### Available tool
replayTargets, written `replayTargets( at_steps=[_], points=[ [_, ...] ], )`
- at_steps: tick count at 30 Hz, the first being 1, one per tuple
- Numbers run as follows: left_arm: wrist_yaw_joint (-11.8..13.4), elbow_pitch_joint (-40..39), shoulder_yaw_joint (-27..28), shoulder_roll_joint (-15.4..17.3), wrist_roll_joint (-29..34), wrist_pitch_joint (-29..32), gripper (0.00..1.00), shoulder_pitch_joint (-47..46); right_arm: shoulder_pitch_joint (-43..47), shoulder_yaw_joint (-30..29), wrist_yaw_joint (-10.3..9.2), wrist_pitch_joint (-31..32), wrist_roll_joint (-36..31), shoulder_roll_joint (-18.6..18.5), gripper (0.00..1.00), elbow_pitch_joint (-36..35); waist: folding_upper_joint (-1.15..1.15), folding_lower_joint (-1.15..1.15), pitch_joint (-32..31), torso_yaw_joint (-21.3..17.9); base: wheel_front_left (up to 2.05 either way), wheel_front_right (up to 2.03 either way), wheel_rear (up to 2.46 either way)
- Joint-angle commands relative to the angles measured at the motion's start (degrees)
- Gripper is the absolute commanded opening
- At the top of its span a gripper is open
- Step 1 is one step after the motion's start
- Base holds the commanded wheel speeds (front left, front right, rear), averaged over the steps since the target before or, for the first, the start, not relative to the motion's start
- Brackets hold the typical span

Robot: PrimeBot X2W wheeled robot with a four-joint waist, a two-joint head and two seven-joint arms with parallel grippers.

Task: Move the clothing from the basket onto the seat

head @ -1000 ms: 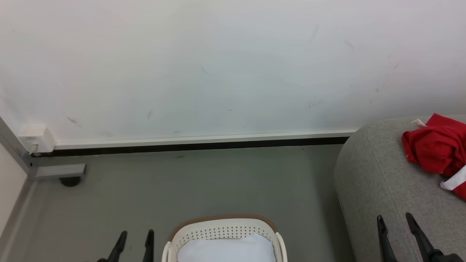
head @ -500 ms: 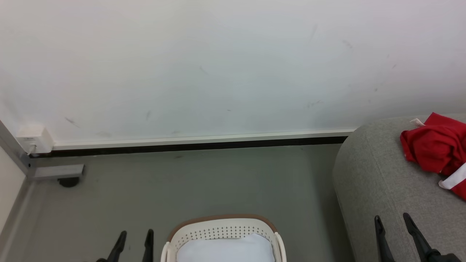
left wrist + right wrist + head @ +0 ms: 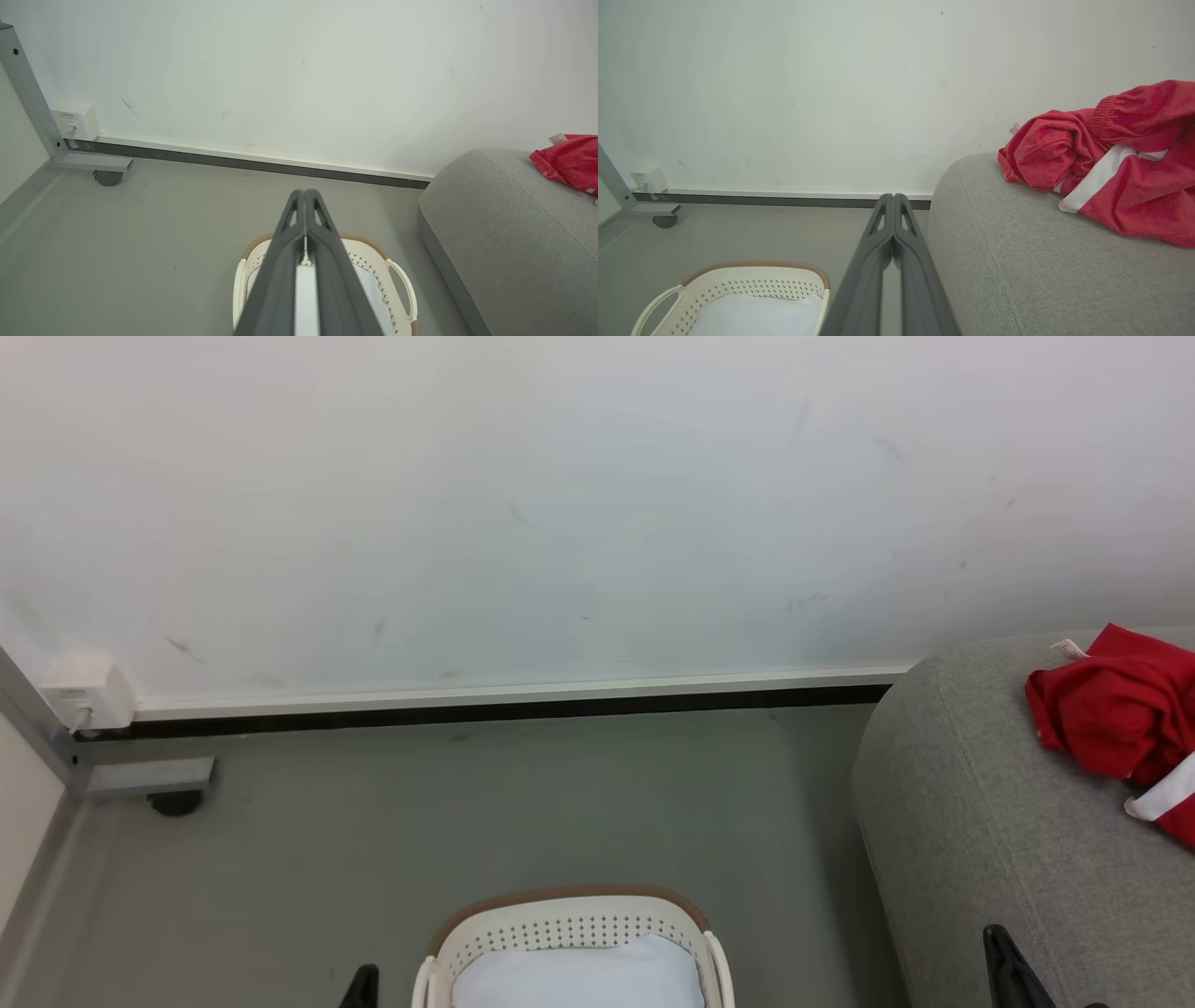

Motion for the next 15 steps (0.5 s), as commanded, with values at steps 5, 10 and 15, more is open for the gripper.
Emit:
replayTargets(
  at_steps=[5, 10, 15],
  points=[
    [0.01, -0.76, 0.67, 0.2, -6.57, 1.54, 0.0, -1.15, -1.11, -0.49, -0.01, 1.69, 6.93, -0.24, 0.0, -0.56, 0.0, 0.0, 0.1, 0.03, 0.0, 0.0, 0.0],
    [0.01, -0.89, 1.14, 0.32, -11.91, 2.86, 0.0, -1.93, -1.83, -0.89, -0.01, 3.09, 12.52, -0.3, 0.0, -0.55, 0.0, 0.0, 0.19, 0.05, 0.0, 0.0, 0.0],
    [0.01, -1.02, 1.58, 0.42, -16.97, 4.13, 0.0, -2.64, -2.52, -1.26, -0.02, 4.42, 17.81, -0.36, 0.0, -0.54, 0.0, 0.0, 0.28, 0.08, 0.0, 0.0, 0.0]
  ],
)
